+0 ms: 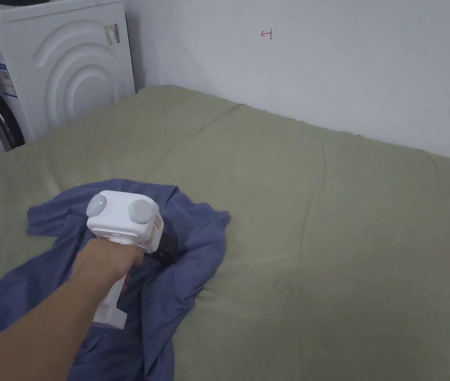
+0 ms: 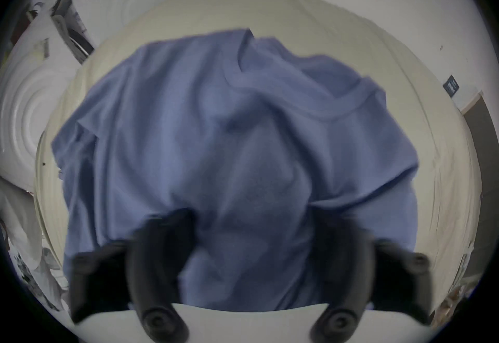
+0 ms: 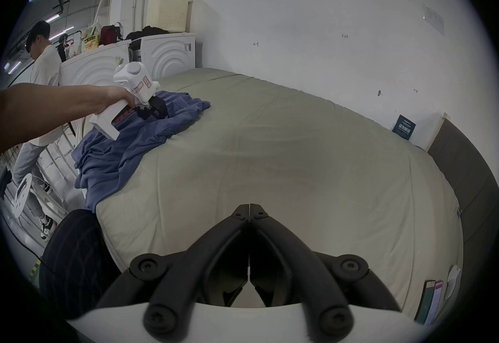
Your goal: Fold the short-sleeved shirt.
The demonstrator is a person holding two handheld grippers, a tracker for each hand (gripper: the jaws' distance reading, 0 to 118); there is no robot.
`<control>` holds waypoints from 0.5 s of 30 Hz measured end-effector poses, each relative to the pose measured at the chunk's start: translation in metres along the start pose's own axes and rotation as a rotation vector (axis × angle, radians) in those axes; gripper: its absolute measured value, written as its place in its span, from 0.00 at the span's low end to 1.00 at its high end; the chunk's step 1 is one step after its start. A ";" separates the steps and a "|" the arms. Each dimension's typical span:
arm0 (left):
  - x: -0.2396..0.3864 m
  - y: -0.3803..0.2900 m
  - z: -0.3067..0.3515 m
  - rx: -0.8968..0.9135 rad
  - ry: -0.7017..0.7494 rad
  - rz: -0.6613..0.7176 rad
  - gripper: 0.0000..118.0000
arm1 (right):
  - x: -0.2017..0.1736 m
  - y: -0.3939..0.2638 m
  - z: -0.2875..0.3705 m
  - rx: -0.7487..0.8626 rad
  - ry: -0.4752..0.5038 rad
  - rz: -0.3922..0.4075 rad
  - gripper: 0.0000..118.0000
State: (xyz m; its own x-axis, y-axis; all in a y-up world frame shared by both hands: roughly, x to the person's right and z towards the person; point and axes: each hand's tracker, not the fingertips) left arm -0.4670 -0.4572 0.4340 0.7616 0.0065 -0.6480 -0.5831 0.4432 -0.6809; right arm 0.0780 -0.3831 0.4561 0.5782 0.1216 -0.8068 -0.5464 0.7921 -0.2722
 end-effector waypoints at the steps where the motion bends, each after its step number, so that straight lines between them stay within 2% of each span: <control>1: -0.002 0.001 0.005 0.014 -0.001 0.038 0.33 | 0.001 -0.001 0.000 -0.001 0.000 0.001 0.00; 2: -0.007 0.003 0.010 0.032 -0.010 0.078 0.00 | 0.003 -0.002 0.001 -0.005 -0.005 0.002 0.00; 3: -0.011 0.002 0.009 0.061 -0.010 0.112 0.00 | 0.005 -0.003 0.002 -0.004 -0.011 -0.002 0.00; 5: -0.013 -0.004 -0.002 -0.057 -0.050 0.101 0.00 | 0.011 -0.004 0.005 -0.001 -0.021 -0.025 0.00; 8: 0.009 -0.015 0.028 0.016 -0.015 0.042 0.01 | 0.019 -0.006 0.011 0.012 -0.030 -0.056 0.00; 10: 0.008 -0.014 0.045 0.104 -0.222 0.130 0.01 | 0.023 -0.007 0.014 0.017 -0.031 -0.060 0.00; 13: 0.028 -0.016 0.065 0.184 -0.397 0.271 0.01 | 0.028 -0.008 0.015 0.019 -0.035 -0.072 0.00; 14: 0.036 -0.012 0.069 0.167 -0.403 0.259 0.01 | 0.031 -0.009 0.017 0.022 -0.038 -0.082 0.00; 15: 0.050 -0.007 0.075 0.150 -0.407 0.191 0.01 | 0.033 -0.009 0.020 0.025 -0.039 -0.095 0.00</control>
State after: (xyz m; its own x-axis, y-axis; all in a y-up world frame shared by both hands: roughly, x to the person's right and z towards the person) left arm -0.4034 -0.3930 0.4321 0.7110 0.4381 -0.5501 -0.6992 0.5241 -0.4863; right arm 0.1143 -0.3743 0.4423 0.6500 0.0677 -0.7569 -0.4725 0.8161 -0.3328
